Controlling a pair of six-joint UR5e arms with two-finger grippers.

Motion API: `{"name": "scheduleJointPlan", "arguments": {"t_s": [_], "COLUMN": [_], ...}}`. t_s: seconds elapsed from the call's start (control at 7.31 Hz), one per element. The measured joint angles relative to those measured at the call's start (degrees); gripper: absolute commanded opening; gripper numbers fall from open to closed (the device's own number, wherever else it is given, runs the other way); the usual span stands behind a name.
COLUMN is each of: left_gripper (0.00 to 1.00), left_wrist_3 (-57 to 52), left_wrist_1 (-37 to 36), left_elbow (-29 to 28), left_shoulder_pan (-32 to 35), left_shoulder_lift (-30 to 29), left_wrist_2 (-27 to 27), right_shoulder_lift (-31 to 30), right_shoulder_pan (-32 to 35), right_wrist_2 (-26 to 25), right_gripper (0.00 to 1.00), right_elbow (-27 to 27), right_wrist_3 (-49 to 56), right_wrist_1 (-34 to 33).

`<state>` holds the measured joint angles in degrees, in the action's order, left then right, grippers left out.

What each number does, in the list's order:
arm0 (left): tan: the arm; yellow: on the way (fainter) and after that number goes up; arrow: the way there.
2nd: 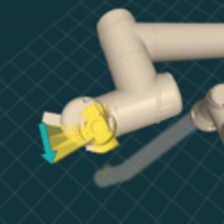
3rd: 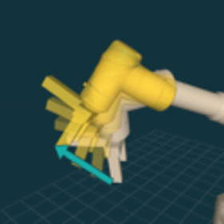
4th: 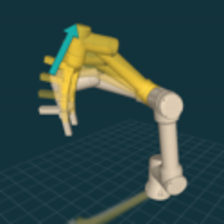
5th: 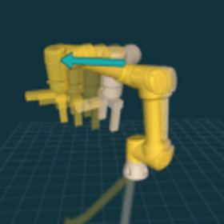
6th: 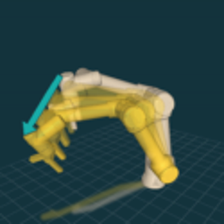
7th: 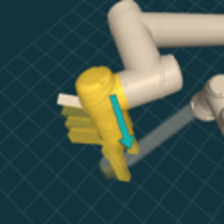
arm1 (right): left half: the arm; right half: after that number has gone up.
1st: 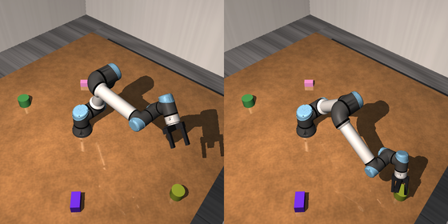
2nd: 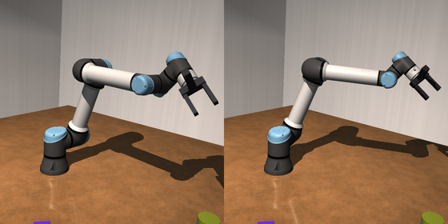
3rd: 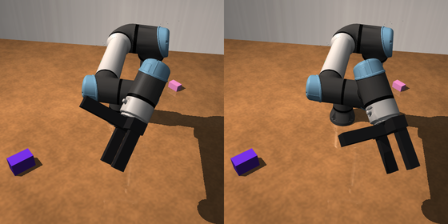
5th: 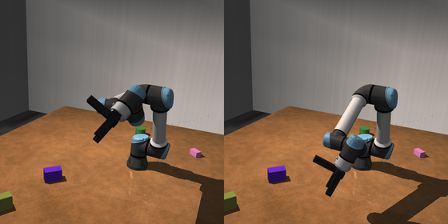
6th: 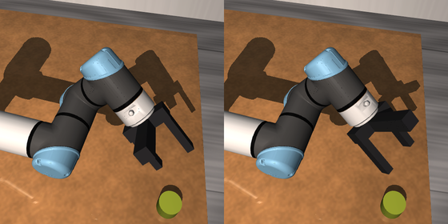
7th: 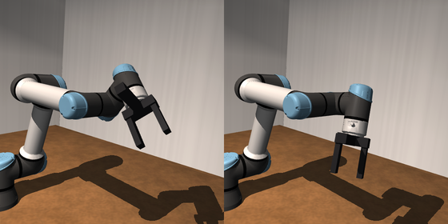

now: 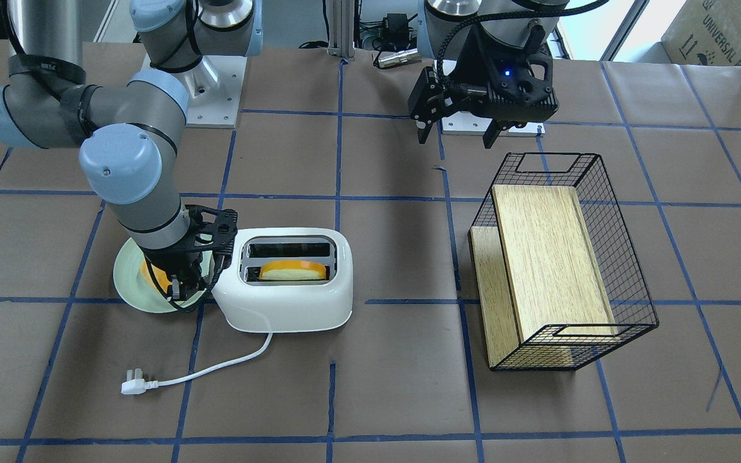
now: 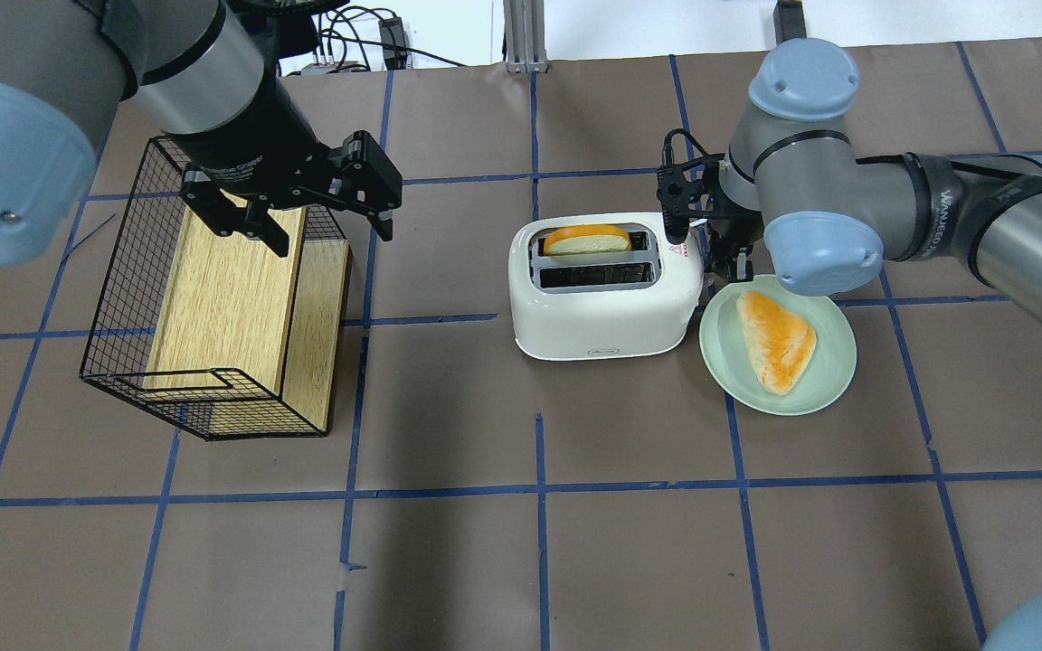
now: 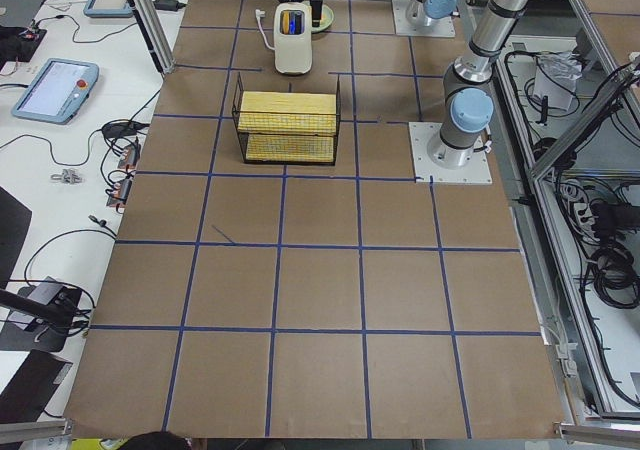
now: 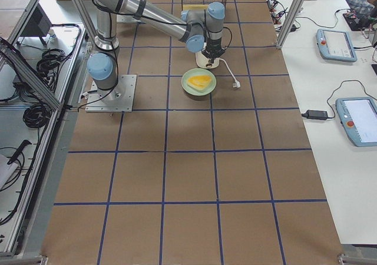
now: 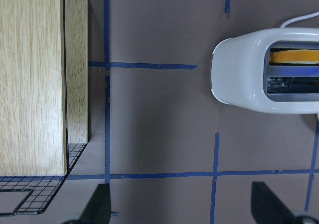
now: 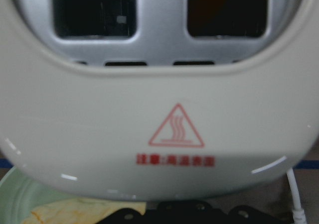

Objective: Press toaster with right arm
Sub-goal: 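Lift the right gripper up and away from the toaster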

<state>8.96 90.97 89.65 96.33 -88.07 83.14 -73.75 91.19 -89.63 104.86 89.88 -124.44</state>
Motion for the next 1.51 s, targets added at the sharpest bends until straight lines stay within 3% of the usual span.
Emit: {"name": "scheduleJointPlan", "arguments": {"t_s": [0.41, 0.82, 1.51], "left_gripper": [1.0, 1.0, 1.0], "left_wrist_3": [0.0, -0.02, 0.0], "left_wrist_1": [0.0, 0.0, 0.0], "left_elbow": [0.0, 0.0, 0.0], "left_shoulder_pan": [0.0, 0.0, 0.0], "left_shoulder_lift": [0.01, 0.0, 0.0], "left_wrist_2": [0.0, 0.0, 0.0], "right_shoulder_lift": [-3.74, -6.52, -7.45], "right_shoulder_pan": [-0.19, -0.63, -0.48], "right_wrist_2": [0.03, -0.66, -2.2], "right_gripper": [0.09, 0.09, 0.11], "right_elbow": [-2.61, -10.19, -21.01], "right_wrist_3": [-2.45, -12.32, -45.08], "right_wrist_1": [6.52, 18.02, 30.11]}}
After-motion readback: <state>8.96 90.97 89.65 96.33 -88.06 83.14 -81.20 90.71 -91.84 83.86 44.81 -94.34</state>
